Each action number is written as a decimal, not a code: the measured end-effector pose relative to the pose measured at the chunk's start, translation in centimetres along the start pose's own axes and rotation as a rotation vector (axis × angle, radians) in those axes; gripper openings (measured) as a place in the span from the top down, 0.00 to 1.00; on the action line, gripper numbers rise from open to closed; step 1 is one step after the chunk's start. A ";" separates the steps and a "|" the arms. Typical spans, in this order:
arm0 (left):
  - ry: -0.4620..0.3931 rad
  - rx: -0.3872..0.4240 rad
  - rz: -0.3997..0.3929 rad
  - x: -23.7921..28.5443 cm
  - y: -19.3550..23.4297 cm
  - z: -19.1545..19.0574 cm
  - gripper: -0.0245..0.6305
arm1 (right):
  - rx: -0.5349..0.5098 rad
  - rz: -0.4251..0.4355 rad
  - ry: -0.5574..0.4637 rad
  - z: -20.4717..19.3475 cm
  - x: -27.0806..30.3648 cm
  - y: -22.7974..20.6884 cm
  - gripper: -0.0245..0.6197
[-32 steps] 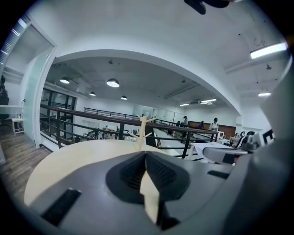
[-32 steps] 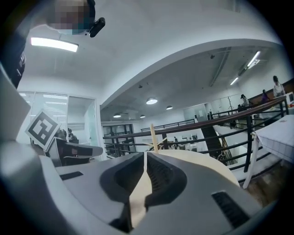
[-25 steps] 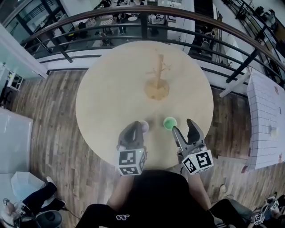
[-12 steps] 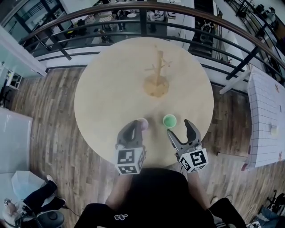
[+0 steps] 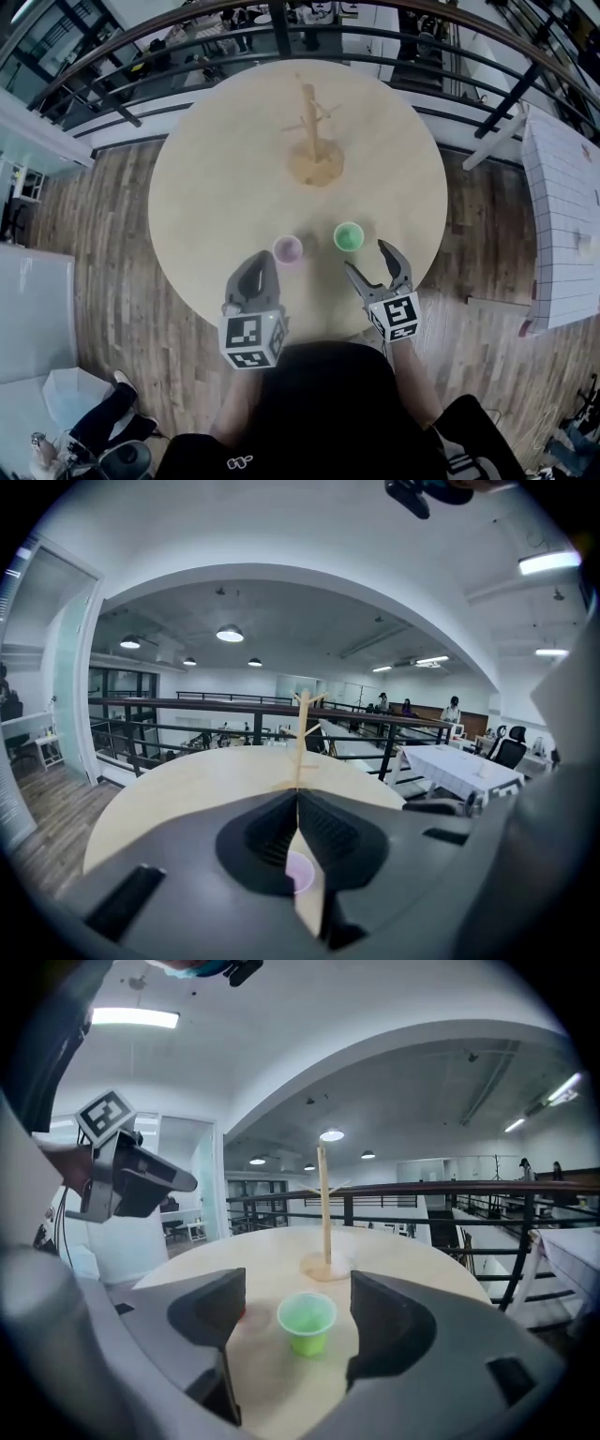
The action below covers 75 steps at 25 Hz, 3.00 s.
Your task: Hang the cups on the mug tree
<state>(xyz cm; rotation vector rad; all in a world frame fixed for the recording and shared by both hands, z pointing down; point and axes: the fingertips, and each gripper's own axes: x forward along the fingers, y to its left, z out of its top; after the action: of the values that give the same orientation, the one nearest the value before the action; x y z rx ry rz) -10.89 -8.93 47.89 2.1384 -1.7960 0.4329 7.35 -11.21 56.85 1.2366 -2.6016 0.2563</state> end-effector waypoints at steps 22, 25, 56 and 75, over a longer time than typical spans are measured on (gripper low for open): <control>0.041 0.065 0.031 -0.2 -0.4 -0.1 0.94 | -0.026 0.028 0.134 -8.7 6.6 -1.2 0.43; 0.050 0.067 0.038 -0.3 -0.3 -0.5 0.94 | -0.022 0.026 0.138 -8.8 7.0 -1.4 0.43; 0.031 0.012 -0.008 0.4 -1.9 -1.4 0.94 | 0.040 -0.054 -0.133 5.2 0.4 -2.6 0.54; -0.011 -0.070 0.034 0.0 -0.1 -1.4 0.94 | -0.147 -0.052 -0.113 10.3 0.7 -4.4 0.54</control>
<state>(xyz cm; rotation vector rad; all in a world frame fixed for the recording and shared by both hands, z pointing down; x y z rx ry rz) -10.79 -8.28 49.18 2.0696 -1.8283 0.3616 8.81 -17.19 47.48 1.2994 -2.6224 -0.0158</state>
